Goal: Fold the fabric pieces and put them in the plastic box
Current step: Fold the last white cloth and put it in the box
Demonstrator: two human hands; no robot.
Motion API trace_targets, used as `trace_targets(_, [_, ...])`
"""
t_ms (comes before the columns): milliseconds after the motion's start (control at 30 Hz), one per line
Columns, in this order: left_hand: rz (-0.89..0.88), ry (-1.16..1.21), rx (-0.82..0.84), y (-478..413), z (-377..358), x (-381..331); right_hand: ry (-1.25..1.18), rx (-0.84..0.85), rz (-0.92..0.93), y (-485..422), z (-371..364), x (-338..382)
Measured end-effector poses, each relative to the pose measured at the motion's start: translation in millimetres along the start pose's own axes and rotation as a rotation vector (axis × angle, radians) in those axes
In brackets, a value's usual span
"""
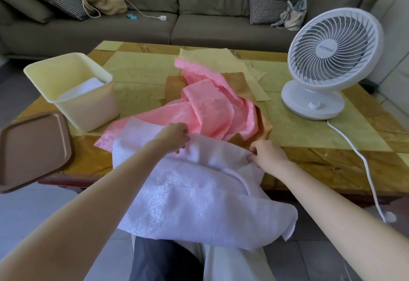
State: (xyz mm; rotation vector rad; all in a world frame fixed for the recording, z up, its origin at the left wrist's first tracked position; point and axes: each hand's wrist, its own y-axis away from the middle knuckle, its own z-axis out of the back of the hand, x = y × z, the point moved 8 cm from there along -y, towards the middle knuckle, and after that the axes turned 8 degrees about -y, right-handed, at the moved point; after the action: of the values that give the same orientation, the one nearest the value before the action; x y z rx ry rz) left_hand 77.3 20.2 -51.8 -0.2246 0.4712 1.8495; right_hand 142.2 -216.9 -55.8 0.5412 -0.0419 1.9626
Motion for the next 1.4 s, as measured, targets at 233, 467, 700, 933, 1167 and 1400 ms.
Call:
trace_targets(233, [-0.123, 0.067, -0.05, -14.0, 32.8, -27.3, -0.14, 0.073, 0.071, -3.4, 23.7, 13.3])
trace_targets(467, [-0.137, 0.106, -0.115, -10.6, 44.3, -37.2, -0.238, 0.174, -0.127, -1.0, 13.0, -3.5])
trace_targets(700, [-0.032, 0.071, -0.348, -27.6, 73.3, -50.6, 0.122, -0.371, -0.005, -42.5, 123.7, 13.0])
trace_targets(933, [-0.131, -0.015, -0.204, -30.0, 45.2, -62.9, 0.03, -0.215, 0.107, -47.7, 87.2, 34.1])
trace_targets(1167, [-0.243, -0.041, -0.189, 30.3, -9.4, -80.3, -0.022, -0.156, 0.144, 23.1, -2.2, 34.0])
trace_targets(1400, [-0.37, -0.166, 0.189, 82.4, -88.1, -85.9, -0.14, -0.135, 0.0, 71.5, -31.4, -30.9])
